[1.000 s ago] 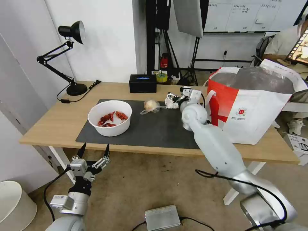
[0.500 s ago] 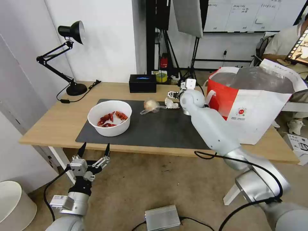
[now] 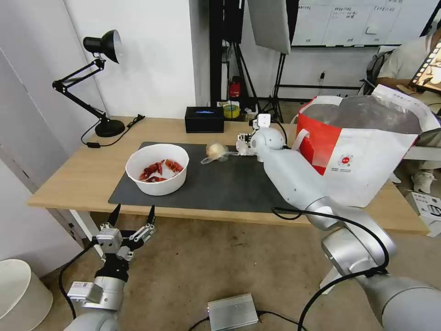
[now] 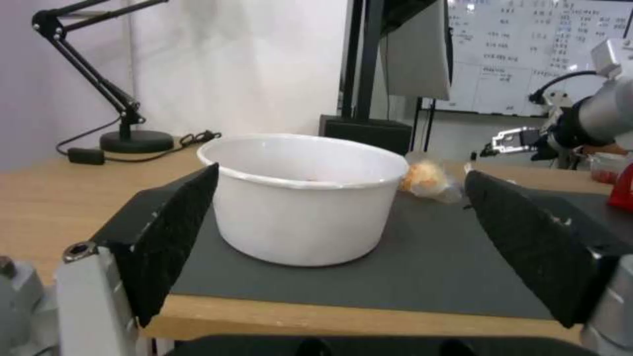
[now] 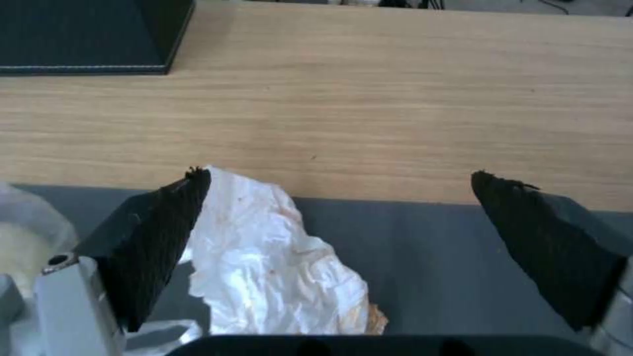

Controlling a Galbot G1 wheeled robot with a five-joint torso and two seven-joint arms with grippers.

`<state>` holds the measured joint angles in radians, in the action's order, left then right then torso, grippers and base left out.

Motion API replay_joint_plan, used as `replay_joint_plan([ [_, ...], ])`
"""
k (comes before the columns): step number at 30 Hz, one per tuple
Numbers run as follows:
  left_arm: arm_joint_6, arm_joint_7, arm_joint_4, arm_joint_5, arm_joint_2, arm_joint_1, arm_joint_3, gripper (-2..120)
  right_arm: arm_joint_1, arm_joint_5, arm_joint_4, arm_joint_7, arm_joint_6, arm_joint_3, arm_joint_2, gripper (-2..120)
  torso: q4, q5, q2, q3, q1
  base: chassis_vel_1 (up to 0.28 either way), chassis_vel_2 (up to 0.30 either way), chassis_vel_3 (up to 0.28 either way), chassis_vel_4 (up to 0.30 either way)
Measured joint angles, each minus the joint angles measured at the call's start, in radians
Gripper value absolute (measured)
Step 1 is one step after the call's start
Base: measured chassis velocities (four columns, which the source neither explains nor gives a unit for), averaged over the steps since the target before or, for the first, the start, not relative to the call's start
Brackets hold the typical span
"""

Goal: Pick up the trash from the table and place it into the takeout bag.

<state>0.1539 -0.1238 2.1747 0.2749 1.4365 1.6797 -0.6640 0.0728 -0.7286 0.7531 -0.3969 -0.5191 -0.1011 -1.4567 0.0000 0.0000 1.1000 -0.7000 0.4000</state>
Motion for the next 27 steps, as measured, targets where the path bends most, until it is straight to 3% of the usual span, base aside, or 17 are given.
replay_joint_plan([
  [21,0.0,-0.001,-0.018,0.002,-0.006,-0.008,0.003,100,0.021,0.107,-0.102,0.069,0.079,0.041,-0.04,99,0.0001,0.0,0.0,0.0,0.0,0.0,0.0,0.0,0.0],
  [27,0.003,-0.001,-0.013,0.001,-0.003,-0.007,0.006,100,0.027,0.115,-0.115,0.085,0.079,0.048,-0.039,82,0.0,0.0,0.0,0.0,0.0,0.0,0.0,0.0,0.0],
])
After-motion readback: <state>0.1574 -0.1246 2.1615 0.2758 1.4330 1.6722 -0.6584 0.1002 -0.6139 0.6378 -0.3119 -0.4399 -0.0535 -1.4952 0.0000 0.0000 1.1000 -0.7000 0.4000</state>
